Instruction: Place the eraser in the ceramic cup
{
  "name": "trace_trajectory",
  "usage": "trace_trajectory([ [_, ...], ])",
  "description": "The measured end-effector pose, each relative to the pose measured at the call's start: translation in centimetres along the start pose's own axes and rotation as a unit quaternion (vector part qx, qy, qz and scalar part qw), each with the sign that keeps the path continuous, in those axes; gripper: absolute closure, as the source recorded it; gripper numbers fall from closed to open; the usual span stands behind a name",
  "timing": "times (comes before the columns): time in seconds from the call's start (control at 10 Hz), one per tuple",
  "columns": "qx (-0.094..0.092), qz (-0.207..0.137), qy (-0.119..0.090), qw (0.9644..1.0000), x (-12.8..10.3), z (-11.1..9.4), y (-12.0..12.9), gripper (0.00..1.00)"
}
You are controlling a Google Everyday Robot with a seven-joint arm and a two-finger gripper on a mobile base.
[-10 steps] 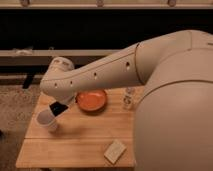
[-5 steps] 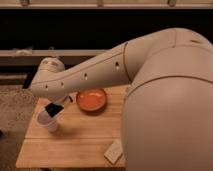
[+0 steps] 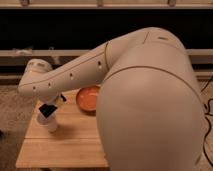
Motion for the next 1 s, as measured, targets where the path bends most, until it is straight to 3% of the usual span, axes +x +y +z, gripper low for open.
trace_trajectory([
  [0.6, -0.015, -0.016, 0.015, 0.9996, -0.9, 1.7, -1.1, 0.29],
  [0.8, -0.022, -0.021, 0.022, 0.9993, -1.2, 2.4, -1.2, 0.2],
  [1.0, -0.028, -0.024, 0.028, 0.9989, -1.3, 2.9, -1.1, 0.2],
])
